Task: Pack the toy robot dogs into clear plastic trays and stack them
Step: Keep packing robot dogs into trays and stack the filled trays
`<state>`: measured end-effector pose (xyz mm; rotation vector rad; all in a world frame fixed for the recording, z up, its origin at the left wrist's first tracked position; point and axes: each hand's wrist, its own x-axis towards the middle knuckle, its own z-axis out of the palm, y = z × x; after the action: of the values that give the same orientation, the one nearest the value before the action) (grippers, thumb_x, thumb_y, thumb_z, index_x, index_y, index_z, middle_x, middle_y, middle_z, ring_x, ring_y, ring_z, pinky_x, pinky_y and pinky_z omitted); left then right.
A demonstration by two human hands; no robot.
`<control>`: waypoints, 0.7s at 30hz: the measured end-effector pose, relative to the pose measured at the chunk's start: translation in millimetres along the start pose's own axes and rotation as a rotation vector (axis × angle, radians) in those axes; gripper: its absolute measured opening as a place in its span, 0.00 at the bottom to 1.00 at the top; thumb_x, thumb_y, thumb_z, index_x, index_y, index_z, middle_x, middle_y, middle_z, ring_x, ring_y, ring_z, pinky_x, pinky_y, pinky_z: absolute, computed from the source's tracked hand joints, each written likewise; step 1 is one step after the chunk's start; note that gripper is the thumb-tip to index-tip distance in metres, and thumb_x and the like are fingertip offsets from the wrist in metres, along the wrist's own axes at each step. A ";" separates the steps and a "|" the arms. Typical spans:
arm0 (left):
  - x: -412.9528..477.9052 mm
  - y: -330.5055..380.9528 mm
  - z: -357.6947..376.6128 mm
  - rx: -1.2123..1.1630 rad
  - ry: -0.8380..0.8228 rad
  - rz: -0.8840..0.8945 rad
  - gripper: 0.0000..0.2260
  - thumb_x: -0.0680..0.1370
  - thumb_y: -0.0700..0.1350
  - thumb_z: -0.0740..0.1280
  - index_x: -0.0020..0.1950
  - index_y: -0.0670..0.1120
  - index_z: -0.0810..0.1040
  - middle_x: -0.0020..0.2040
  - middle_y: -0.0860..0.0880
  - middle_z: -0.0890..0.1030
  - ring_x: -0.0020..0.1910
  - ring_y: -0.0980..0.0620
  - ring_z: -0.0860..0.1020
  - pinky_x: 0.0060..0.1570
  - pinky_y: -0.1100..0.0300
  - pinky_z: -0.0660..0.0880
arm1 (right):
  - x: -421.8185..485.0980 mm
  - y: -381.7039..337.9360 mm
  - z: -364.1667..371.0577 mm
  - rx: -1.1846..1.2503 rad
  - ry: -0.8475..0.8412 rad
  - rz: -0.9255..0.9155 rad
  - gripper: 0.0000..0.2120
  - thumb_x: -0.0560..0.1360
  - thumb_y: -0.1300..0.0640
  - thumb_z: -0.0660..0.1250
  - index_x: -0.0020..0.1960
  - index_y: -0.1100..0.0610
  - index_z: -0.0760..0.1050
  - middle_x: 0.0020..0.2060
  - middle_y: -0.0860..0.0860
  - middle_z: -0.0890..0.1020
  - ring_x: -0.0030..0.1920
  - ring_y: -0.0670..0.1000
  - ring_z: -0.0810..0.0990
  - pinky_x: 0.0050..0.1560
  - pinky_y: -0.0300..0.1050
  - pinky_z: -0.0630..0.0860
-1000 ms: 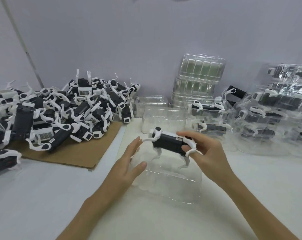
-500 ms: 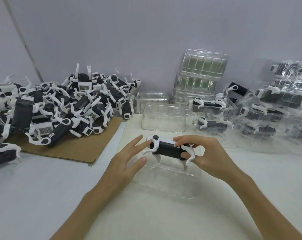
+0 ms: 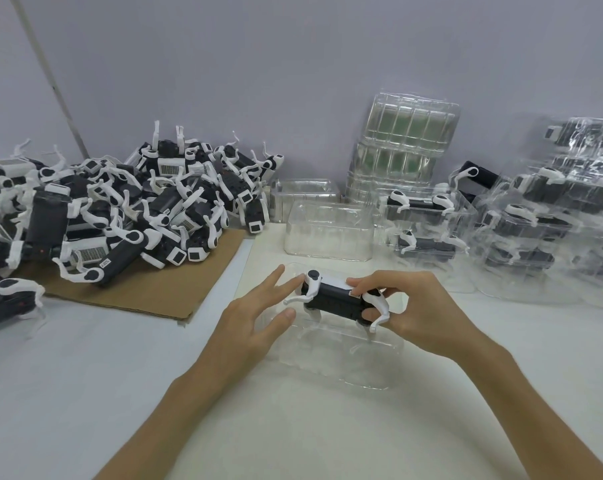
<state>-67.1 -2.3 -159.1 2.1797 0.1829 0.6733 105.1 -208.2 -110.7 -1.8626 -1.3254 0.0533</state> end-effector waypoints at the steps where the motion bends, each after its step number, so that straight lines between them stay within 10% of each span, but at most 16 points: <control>1: -0.1 0.3 0.5 0.009 -0.002 0.003 0.19 0.77 0.63 0.61 0.68 0.72 0.70 0.76 0.66 0.63 0.73 0.69 0.63 0.71 0.62 0.59 | 0.5 0.4 -0.6 -0.019 -0.013 0.010 0.14 0.69 0.67 0.77 0.50 0.52 0.84 0.54 0.39 0.84 0.52 0.36 0.81 0.55 0.37 0.75; 12: 2.7 -1.6 6.3 0.119 0.058 0.101 0.13 0.79 0.58 0.60 0.59 0.65 0.81 0.66 0.64 0.76 0.73 0.61 0.65 0.72 0.54 0.60 | 2.2 7.6 -11.4 -0.116 -0.058 0.136 0.31 0.65 0.55 0.82 0.64 0.39 0.75 0.64 0.35 0.74 0.65 0.34 0.69 0.63 0.27 0.62; 16: 3.9 2.4 11.9 0.193 0.066 0.115 0.13 0.79 0.61 0.58 0.59 0.69 0.78 0.62 0.66 0.76 0.71 0.62 0.66 0.68 0.67 0.54 | 0.7 12.0 -19.5 0.030 -0.198 0.266 0.28 0.71 0.62 0.77 0.64 0.40 0.75 0.64 0.35 0.74 0.67 0.36 0.69 0.67 0.40 0.66; 21: 3.2 -2.9 8.8 0.176 0.094 0.118 0.13 0.79 0.60 0.58 0.59 0.68 0.79 0.61 0.65 0.76 0.70 0.59 0.67 0.69 0.54 0.61 | 2.3 13.0 -26.7 0.365 -0.114 0.326 0.27 0.76 0.75 0.60 0.63 0.48 0.78 0.62 0.39 0.80 0.67 0.39 0.73 0.68 0.41 0.68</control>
<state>-59.5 -5.3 -164.6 2.3420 0.1691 0.8549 128.5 -223.5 -100.5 -1.7566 -0.9932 0.5426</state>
